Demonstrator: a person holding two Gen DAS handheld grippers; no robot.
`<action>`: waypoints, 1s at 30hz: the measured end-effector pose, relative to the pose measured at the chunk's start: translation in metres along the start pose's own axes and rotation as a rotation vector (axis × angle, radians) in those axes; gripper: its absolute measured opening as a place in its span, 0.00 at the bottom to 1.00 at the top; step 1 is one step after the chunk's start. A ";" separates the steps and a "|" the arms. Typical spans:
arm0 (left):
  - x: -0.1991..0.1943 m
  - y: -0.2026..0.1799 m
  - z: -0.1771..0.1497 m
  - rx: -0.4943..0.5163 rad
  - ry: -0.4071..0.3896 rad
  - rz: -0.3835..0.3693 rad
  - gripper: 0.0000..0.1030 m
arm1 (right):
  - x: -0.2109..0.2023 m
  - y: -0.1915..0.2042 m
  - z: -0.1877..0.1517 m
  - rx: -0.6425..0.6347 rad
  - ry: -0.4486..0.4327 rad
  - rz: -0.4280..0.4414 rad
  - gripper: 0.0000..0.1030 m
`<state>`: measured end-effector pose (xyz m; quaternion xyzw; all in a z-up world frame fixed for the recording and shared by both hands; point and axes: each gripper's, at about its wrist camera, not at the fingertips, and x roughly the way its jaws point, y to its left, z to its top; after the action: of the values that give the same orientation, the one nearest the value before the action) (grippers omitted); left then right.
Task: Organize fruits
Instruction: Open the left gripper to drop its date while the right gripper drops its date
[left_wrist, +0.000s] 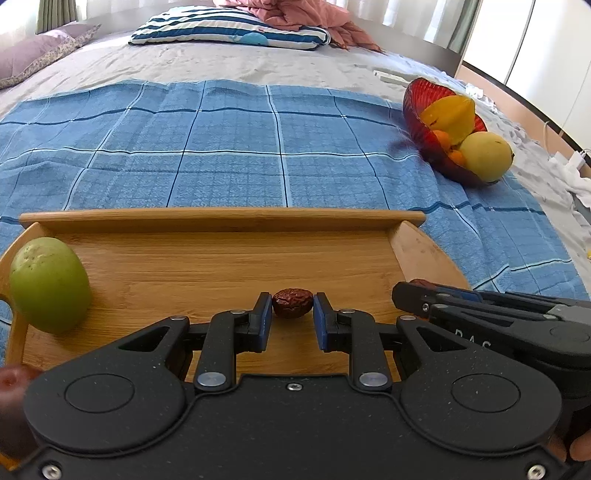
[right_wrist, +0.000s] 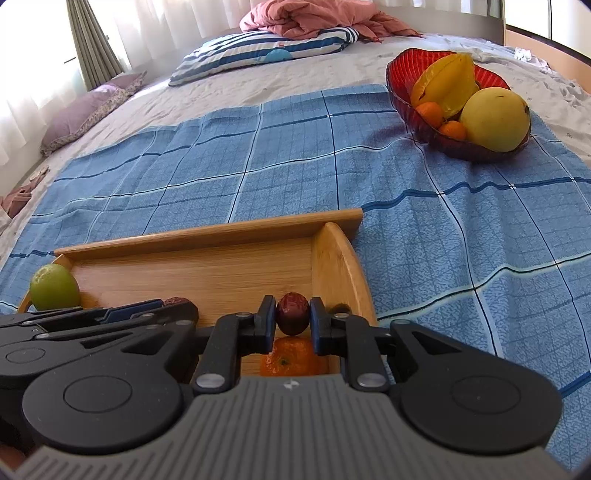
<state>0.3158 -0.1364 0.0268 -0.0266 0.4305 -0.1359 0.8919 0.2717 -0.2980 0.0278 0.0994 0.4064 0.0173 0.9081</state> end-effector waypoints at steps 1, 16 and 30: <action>0.000 0.000 0.000 -0.005 0.001 -0.004 0.22 | 0.000 0.000 0.000 0.001 0.001 0.001 0.25; 0.002 -0.002 0.000 -0.013 0.005 -0.038 0.22 | 0.002 -0.002 0.000 0.005 0.006 0.012 0.33; -0.019 0.001 0.000 0.024 -0.056 -0.018 0.54 | -0.016 -0.005 -0.003 -0.019 -0.035 0.006 0.49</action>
<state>0.3050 -0.1302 0.0408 -0.0236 0.4034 -0.1485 0.9026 0.2586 -0.3041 0.0367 0.0923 0.3901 0.0219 0.9159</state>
